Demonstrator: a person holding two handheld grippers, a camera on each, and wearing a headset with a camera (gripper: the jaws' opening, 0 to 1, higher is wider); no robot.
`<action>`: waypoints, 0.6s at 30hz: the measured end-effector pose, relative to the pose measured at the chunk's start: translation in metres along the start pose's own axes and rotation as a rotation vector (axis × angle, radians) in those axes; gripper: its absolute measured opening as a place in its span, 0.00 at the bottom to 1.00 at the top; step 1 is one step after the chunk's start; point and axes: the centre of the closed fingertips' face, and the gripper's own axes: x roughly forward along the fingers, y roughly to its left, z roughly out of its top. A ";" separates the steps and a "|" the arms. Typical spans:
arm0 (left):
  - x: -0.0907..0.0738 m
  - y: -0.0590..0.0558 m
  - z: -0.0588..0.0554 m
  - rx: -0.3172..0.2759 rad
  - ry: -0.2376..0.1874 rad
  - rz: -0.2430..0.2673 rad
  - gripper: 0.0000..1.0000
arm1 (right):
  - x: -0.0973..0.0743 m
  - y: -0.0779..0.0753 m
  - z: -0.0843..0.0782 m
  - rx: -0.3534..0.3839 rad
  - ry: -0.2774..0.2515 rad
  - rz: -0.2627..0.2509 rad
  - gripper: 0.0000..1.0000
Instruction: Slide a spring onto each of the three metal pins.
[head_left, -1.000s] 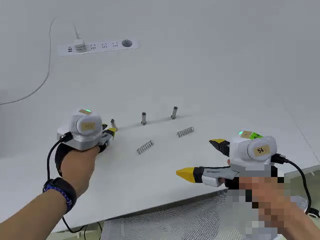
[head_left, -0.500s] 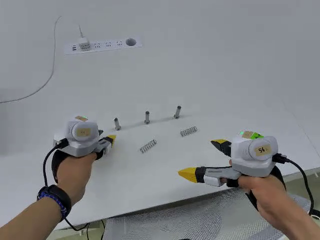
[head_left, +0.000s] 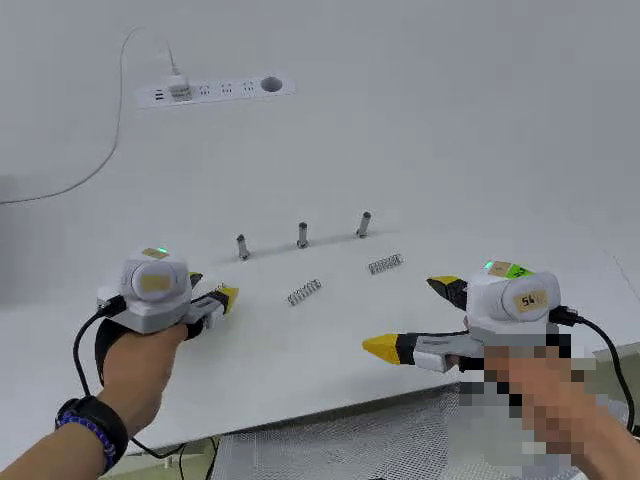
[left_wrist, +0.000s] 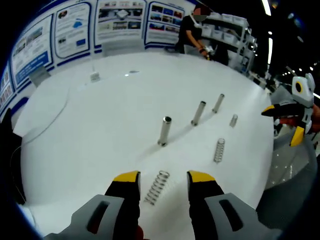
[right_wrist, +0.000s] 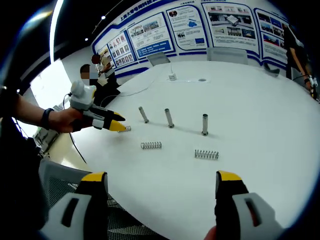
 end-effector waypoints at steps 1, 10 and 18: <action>-0.001 0.000 -0.001 0.001 -0.001 -0.002 0.40 | 0.000 0.000 0.000 -0.001 -0.001 0.001 0.91; -0.015 -0.001 -0.016 -0.004 0.003 -0.028 0.47 | 0.005 -0.003 0.005 -0.007 -0.016 0.002 0.92; -0.024 -0.005 -0.022 -0.007 0.001 -0.037 0.51 | 0.011 -0.003 0.004 -0.005 -0.015 0.015 0.92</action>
